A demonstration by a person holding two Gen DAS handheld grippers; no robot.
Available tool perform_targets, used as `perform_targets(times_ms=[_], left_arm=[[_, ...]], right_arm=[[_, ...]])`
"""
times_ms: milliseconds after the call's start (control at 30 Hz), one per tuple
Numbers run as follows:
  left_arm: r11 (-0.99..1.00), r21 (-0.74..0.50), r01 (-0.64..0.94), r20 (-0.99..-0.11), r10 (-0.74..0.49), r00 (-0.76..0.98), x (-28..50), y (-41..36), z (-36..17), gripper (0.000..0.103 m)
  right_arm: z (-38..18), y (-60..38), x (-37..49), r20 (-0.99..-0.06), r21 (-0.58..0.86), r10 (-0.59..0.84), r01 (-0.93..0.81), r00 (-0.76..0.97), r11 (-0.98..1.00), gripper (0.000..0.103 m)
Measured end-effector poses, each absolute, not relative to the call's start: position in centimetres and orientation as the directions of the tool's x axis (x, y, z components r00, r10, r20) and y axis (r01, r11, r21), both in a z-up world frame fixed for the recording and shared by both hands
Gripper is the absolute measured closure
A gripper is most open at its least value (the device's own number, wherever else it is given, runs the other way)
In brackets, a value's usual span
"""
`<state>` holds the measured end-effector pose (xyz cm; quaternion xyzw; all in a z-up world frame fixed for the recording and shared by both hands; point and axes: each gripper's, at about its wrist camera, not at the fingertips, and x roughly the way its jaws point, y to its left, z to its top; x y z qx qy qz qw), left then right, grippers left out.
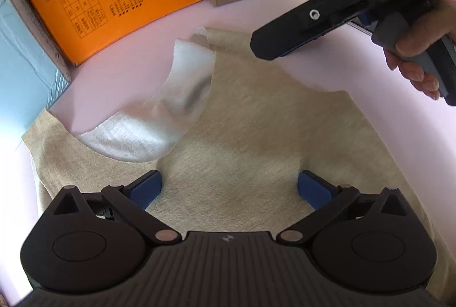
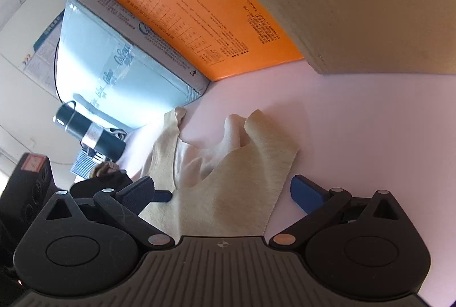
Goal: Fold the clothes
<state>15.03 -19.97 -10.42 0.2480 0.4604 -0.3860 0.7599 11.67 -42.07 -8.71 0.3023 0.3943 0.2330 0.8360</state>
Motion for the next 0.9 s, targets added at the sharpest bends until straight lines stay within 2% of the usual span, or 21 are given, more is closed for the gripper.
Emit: perform_targets(times_ms=[233, 333, 433, 567, 733, 900], left_arm=[[0.594, 0.025, 0.804, -0.881, -0.367, 0.298, 14.5, -19.5, -10.3, 0.0], [0.598, 0.025, 0.801, -0.875, -0.374, 0.307, 14.3, -19.3, -10.3, 0.0], [0.601, 0.025, 0.799, -0.872, -0.377, 0.311, 14.2, -19.2, -10.3, 0.0], [0.601, 0.026, 0.798, -0.865, -0.387, 0.319, 14.0, -19.0, -10.3, 0.0], [0.608, 0.025, 0.793, -0.861, -0.39, 0.326, 14.0, -18.9, -10.1, 0.0], [0.635, 0.02, 0.773, -0.86, -0.384, 0.338, 14.2, -18.5, -10.0, 0.0]], right_arm=[[-9.5, -42.8, 11.9, -0.406, 0.764, 0.668, -0.17, 0.624, 0.623, 0.0], [-9.9, -42.9, 12.5, -0.304, 0.842, 0.738, -0.192, 0.602, 0.504, 0.0], [-9.5, -42.0, 13.3, -0.311, 0.834, 0.751, -0.212, 0.582, 0.51, 0.0], [-8.5, -40.9, 14.0, -0.362, 0.741, 0.656, -0.223, 0.662, 0.634, 0.0], [-7.1, -41.3, 14.1, -0.288, 0.693, 0.557, -0.232, 0.779, 0.683, 0.0], [-5.9, -43.2, 14.1, -0.284, 0.658, 0.485, -0.199, 0.828, 0.726, 0.0]])
